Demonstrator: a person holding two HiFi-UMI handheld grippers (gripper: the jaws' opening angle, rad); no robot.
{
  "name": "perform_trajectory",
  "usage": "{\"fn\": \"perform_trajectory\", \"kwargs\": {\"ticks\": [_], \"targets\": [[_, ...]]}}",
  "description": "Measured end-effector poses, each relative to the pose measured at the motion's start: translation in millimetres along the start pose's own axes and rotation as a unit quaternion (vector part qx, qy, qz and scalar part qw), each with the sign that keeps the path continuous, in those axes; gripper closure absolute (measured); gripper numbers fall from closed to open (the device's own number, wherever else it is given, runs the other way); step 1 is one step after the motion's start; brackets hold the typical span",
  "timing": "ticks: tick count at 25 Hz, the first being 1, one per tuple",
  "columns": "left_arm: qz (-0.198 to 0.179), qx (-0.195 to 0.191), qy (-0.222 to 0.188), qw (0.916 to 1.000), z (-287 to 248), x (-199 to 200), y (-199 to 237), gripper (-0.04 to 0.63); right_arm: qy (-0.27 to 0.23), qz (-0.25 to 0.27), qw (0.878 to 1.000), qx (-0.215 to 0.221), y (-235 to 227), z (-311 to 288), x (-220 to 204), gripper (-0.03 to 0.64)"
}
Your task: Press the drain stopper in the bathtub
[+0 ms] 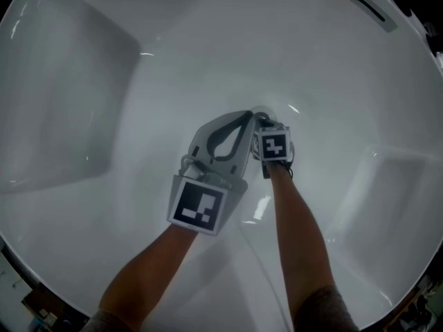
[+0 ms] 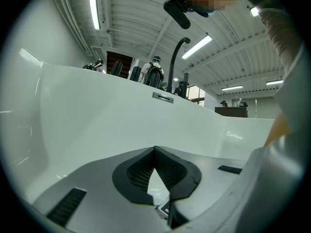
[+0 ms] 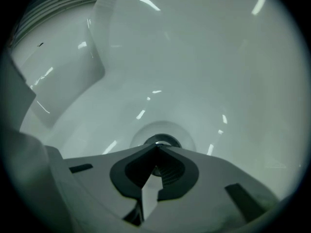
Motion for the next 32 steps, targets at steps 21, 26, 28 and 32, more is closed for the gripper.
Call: {"fn": "perform_trajectory", "kwargs": {"ticks": [21,26,28,32], "targets": [[0.016,0.003,0.007,0.9998,2.9,-8.7,-1.0,0.594,0.03,0.022,0.999,0.006,3.1,-3.9,1.7,0.615],[0.019,0.003,0.01,0.9998,3.6,-12.6,-0.3,0.594,0.024,0.025,0.999,0.002,0.7,-5.5,0.0,0.615],[0.021,0.004,0.013,0.9997,4.3,-15.1,0.2,0.594,0.025,0.014,1.0,0.009,-0.1,-5.8,-1.0,0.615],[0.02,0.005,0.018,0.9996,4.6,-16.5,0.9,0.594,0.027,0.011,1.0,0.003,1.0,-3.3,0.6,0.617]]}}
Point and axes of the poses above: the fingertips, and each gripper's own axes: z backward along the fingers, y to its left, x out of its top, the point moved 7 cm from there along z, backward along the fingers, and after that the axes turned 10 degrees about -y, right-handed, at the moved point
